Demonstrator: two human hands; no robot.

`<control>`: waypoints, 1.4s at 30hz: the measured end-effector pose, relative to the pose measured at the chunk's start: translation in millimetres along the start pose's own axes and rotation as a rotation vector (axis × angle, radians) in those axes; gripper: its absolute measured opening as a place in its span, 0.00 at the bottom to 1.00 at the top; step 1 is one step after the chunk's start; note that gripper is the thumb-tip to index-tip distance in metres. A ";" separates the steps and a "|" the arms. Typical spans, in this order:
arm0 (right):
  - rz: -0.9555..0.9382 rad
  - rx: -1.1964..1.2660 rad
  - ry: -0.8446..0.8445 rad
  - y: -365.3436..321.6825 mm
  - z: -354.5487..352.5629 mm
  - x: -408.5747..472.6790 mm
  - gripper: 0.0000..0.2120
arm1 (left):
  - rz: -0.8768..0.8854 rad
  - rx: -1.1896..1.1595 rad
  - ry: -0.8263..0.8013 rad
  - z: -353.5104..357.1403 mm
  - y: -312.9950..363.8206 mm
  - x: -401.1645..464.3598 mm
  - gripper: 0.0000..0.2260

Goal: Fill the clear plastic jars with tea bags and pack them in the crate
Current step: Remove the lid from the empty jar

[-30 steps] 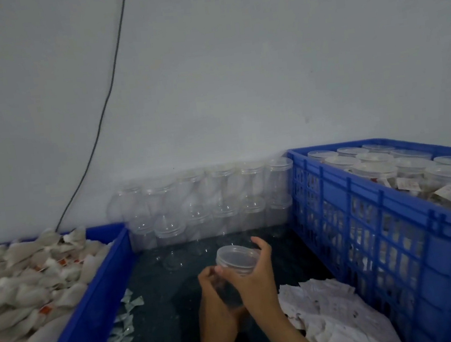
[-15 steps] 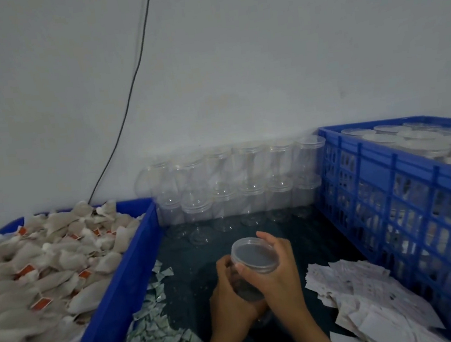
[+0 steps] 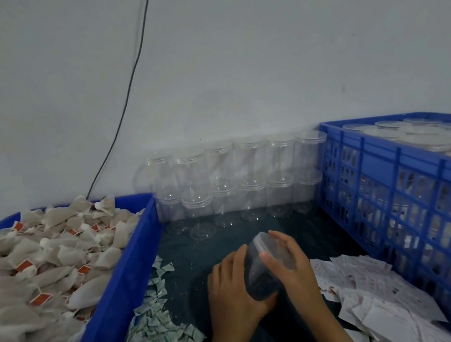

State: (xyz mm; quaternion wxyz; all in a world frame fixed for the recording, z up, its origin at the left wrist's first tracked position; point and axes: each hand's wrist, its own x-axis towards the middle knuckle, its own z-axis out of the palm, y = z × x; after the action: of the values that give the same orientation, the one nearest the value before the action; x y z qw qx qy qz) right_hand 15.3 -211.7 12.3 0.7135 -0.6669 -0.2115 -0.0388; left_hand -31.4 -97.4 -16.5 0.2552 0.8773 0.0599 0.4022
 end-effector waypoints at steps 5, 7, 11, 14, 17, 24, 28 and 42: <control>0.028 0.026 0.107 -1.5 -0.8 0.6 0.16 | 0.044 -0.013 -0.066 -1.2 -1.1 0.4 0.41; -0.018 0.026 0.062 -4.4 -1.2 -1.8 0.18 | -0.009 -0.115 -0.110 -4.4 -4.0 -0.1 0.41; -0.138 -0.049 -0.188 -12.7 -14.3 -0.3 0.21 | -0.130 -0.497 -0.373 -13.0 -19.3 2.4 0.41; -0.125 -0.034 -0.285 -15.2 -19.3 1.6 0.27 | -0.160 -0.600 -0.415 -14.2 -22.5 -0.4 0.40; -0.069 0.024 -0.163 -9.8 -14.9 0.7 0.37 | -0.161 -0.482 -0.242 -9.7 -17.9 -5.0 0.40; 0.028 0.093 -0.016 8.2 4.4 -3.7 0.49 | -0.092 -0.167 -0.104 -9.3 -20.2 -4.0 0.45; 0.047 0.249 -0.107 10.0 1.6 -2.7 0.44 | -0.172 -0.415 -0.195 -13.4 -27.1 -4.5 0.38; 0.094 0.394 -0.111 12.3 6.5 -5.7 0.38 | -0.141 -0.359 -0.182 -13.1 -22.2 -5.7 0.40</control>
State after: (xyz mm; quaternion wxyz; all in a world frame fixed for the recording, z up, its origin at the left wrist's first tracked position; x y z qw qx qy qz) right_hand 12.6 -205.3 -1.0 0.8182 -0.5249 -0.2228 0.0735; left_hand -42.6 -74.8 -24.2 0.4394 0.8440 0.0250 0.3065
